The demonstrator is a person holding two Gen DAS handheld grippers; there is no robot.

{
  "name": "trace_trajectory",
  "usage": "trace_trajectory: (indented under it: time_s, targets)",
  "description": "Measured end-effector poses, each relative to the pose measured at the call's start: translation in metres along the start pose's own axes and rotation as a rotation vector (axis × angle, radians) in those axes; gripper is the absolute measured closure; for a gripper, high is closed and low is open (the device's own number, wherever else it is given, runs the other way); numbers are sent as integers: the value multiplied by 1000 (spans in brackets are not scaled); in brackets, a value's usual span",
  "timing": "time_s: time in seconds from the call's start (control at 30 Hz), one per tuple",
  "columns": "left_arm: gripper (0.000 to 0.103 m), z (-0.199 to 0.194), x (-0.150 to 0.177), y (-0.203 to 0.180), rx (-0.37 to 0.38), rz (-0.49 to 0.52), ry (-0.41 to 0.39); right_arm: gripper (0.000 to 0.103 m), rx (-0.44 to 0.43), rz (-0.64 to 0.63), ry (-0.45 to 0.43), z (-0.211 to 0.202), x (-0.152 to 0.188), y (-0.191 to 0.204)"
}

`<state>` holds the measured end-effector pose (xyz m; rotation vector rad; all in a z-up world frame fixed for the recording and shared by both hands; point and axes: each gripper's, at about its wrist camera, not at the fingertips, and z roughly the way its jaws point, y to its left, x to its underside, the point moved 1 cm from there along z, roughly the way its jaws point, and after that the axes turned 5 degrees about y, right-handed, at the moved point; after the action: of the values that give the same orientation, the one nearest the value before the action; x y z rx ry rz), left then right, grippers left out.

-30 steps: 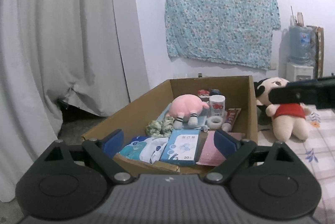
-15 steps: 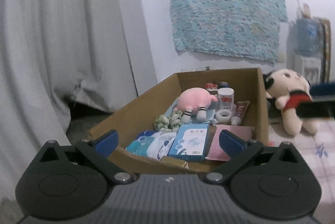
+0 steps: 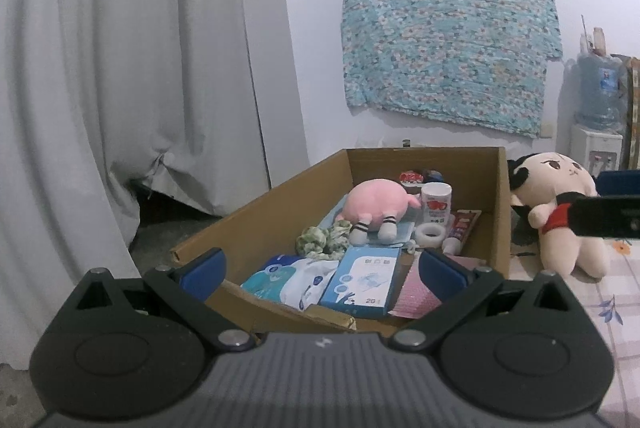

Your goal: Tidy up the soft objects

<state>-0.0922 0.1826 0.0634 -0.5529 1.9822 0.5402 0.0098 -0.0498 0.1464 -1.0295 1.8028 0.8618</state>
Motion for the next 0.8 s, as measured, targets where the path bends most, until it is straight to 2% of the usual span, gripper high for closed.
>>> trace_trajectory:
  time_s: [0.8]
  targets:
    - [0,-3,-2,-4,-12,23,-6,22,-16,39,-12,2,-2,-1]
